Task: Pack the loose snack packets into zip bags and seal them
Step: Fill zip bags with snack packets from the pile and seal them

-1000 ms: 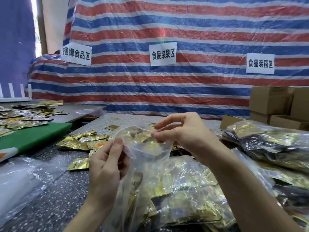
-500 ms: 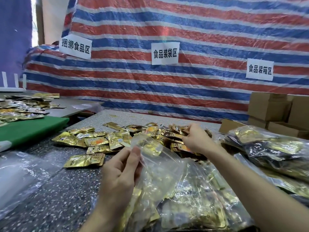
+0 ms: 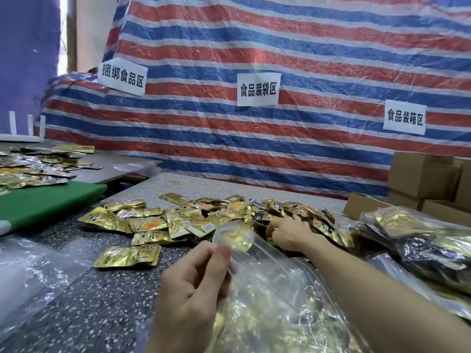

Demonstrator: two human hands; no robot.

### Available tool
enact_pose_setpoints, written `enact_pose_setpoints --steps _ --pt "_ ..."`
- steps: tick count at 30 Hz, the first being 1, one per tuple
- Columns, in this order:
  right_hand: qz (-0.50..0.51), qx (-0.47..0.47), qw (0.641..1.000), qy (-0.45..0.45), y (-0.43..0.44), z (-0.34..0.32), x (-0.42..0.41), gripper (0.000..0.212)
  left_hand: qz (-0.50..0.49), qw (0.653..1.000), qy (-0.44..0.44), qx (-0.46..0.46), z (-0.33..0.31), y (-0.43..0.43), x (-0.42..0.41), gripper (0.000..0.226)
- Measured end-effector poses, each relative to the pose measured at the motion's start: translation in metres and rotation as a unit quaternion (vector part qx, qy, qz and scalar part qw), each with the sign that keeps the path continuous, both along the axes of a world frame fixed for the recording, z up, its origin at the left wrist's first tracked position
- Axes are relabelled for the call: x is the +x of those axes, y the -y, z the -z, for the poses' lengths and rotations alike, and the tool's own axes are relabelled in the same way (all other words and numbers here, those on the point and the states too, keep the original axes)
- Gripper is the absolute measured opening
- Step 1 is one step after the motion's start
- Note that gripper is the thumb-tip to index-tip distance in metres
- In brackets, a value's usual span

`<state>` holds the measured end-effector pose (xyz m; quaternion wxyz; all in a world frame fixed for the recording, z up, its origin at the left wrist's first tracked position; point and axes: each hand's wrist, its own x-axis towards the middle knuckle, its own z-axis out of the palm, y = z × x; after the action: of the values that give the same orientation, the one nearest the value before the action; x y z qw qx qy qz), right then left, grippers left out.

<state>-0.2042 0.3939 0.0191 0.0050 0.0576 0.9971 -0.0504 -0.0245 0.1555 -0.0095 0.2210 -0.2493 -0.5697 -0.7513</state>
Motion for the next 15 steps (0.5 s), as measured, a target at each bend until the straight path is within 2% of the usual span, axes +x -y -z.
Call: enact_pose_setpoints --steps 3,5,11,15 --pt "0.018 0.011 0.999 0.029 -0.001 0.002 -0.001 0.06 0.003 1.0 0.002 -0.002 0.0 -0.001 0.001 0.04" --pt "0.018 0.038 0.999 0.02 0.001 0.002 -0.001 0.058 0.005 1.0 0.002 -0.004 0.0 0.0 0.001 0.04" --pt "0.002 0.036 0.981 -0.19 0.009 -0.014 0.015 0.023 0.018 1.0 0.01 0.01 -0.003 0.001 0.001 0.041" --pt "0.036 -0.013 0.964 -0.264 0.01 -0.029 0.033 0.031 0.025 1.0 0.018 0.007 -0.003 0.001 0.002 0.038"
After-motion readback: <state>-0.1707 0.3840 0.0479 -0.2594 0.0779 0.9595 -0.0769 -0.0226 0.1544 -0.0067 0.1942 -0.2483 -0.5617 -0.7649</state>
